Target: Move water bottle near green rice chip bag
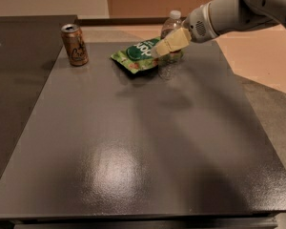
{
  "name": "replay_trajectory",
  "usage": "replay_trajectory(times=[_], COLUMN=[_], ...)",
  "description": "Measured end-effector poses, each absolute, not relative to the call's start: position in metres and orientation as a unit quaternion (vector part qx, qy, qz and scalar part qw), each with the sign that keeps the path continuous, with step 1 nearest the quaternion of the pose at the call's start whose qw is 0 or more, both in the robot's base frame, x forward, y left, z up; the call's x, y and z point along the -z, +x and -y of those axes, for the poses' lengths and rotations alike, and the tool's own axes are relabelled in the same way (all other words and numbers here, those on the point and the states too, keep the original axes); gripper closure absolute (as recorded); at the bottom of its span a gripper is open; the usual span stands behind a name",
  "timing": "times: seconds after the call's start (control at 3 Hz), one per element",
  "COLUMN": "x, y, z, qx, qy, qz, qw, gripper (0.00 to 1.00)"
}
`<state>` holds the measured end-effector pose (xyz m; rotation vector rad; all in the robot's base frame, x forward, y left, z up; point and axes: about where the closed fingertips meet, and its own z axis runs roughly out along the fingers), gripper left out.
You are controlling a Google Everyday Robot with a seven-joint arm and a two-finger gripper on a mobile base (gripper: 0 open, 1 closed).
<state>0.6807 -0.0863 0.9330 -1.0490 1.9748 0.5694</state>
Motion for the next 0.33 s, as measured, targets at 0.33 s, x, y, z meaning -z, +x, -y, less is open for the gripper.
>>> replay_trajectory(times=[0.33], x=[-0.9330], y=[0.6807], z=[0.0862], qx=[-0.226], qy=[-0.416], qz=[-0.782], qw=[0.405], gripper=[0.00])
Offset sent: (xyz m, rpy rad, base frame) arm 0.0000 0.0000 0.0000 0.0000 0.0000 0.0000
